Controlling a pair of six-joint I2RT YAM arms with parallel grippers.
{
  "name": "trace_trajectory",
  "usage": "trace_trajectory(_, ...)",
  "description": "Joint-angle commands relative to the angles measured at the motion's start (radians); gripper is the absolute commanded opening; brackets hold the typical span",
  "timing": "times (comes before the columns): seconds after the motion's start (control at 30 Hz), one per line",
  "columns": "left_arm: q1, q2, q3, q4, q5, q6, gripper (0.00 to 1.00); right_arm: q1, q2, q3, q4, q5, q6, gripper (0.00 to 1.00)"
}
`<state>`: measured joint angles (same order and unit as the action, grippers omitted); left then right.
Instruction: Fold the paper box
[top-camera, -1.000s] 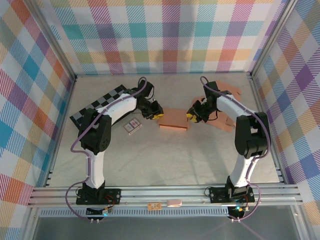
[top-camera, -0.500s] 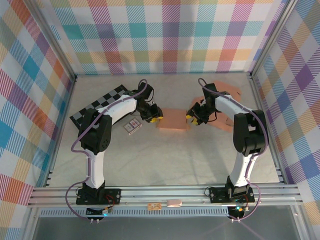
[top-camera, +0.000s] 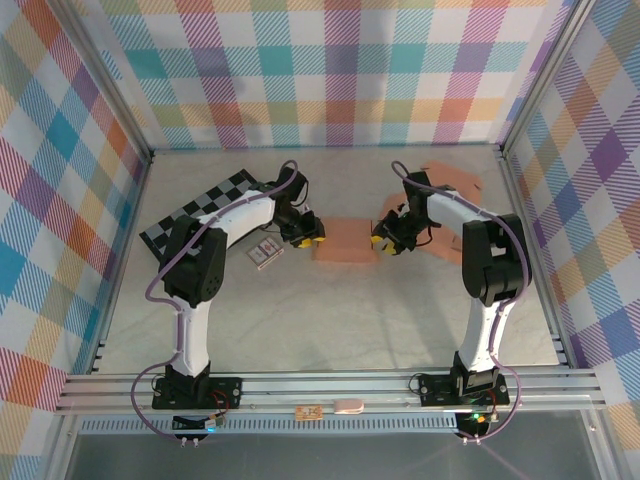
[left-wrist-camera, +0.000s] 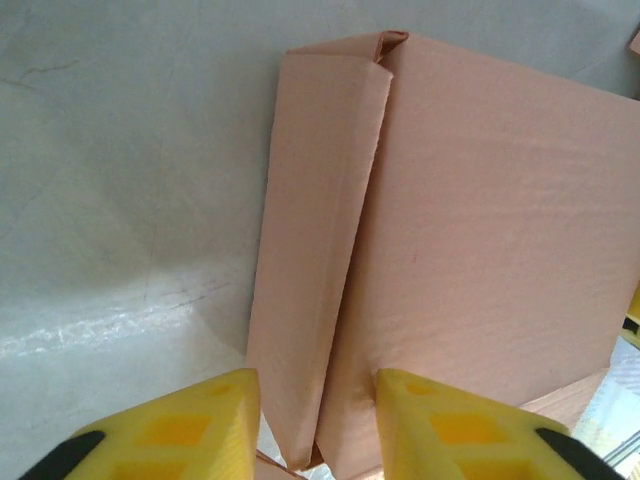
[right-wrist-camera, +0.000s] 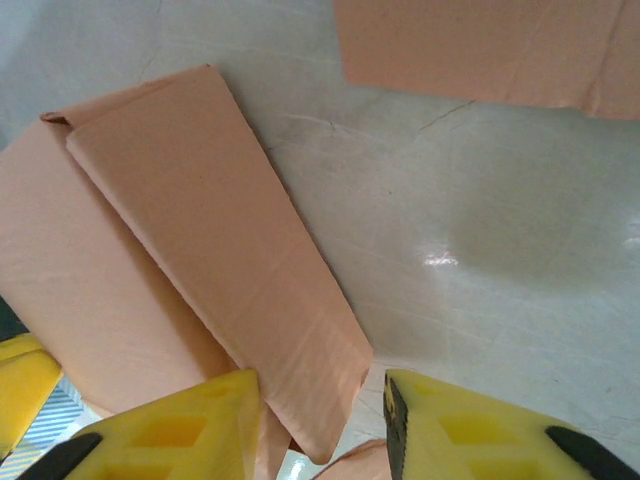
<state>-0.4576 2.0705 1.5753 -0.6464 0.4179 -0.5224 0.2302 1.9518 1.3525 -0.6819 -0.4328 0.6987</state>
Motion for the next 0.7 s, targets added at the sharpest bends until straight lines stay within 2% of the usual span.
trace_trajectory(0.0, -0.004, 0.022, 0.000, 0.017, -0.005, 0.018, 0.31, 0.007, 0.000, 0.015, -0.024, 0.010, -0.021, 0.37)
trace_trajectory(0.23, -0.004, 0.022, -0.003, 0.018, -0.009, 0.024, 0.25, 0.008, -0.055, 0.000, 0.023, 0.009, -0.030, 0.40)
trace_trajectory(0.47, -0.004, 0.007, 0.005, 0.014, -0.005, 0.024, 0.25, 0.010, -0.032, 0.013, 0.071, -0.074, -0.036, 0.48)
trace_trajectory(0.67, 0.000, -0.047, 0.029, -0.003, -0.019, 0.017, 0.40, 0.026, 0.031, 0.021, 0.054, -0.088, -0.059, 0.45)
